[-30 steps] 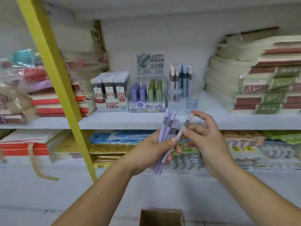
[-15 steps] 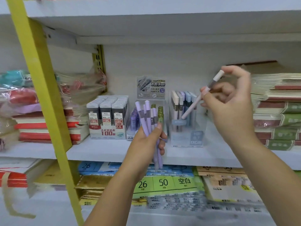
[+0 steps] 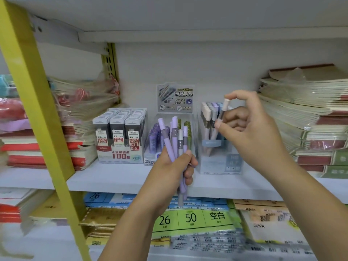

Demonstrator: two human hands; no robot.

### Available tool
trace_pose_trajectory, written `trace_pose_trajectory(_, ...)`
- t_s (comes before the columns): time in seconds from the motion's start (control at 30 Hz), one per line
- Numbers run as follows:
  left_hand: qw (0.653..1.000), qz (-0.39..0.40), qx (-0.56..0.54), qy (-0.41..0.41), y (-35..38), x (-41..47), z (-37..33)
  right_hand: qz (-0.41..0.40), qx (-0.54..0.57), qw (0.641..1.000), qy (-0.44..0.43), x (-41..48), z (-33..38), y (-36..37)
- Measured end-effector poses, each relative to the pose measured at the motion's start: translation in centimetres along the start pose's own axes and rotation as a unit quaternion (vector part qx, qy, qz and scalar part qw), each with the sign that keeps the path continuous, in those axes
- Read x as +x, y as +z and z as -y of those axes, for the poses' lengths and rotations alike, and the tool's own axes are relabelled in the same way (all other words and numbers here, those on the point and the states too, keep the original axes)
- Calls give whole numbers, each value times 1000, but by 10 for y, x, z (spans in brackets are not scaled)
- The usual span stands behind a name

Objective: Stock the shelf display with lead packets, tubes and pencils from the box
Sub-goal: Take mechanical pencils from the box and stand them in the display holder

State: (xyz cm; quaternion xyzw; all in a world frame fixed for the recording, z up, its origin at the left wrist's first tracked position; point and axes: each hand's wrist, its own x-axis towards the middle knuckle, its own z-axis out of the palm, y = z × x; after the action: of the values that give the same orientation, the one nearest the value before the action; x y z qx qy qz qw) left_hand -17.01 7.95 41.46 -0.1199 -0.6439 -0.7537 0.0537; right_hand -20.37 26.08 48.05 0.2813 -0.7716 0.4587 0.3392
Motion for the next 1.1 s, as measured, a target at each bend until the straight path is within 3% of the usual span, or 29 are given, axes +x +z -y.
trace_pose_trajectory(0.23,1000,-8,-23,3,2,-3,-5,40,-46,998,15,-2,-3,8)
trace_pose_trajectory(0.47,1000,-6,-14,2,-4,-5,-6,7,-157,987,-19,-2,-4,11)
trace_pose_trajectory(0.6,1000,1,-14,11,-3,-6,-8,-38,-96,994,-27,-8,10,10)
trace_pose_trajectory(0.77,999,35,-14,28,2,-8,-10,91,95,989,73,-14,28,16)
trace_pose_trajectory(0.83,998,48,-14,32,5,-8,-10,108,134,981,91,-15,29,17)
trace_pose_trajectory(0.97,998,44,-40,29,5,-7,-9,32,180,979,87,-10,30,8)
trace_pose_trajectory(1.1,1000,20,-4,24,0,-6,-8,-79,170,982,22,1,31,-15)
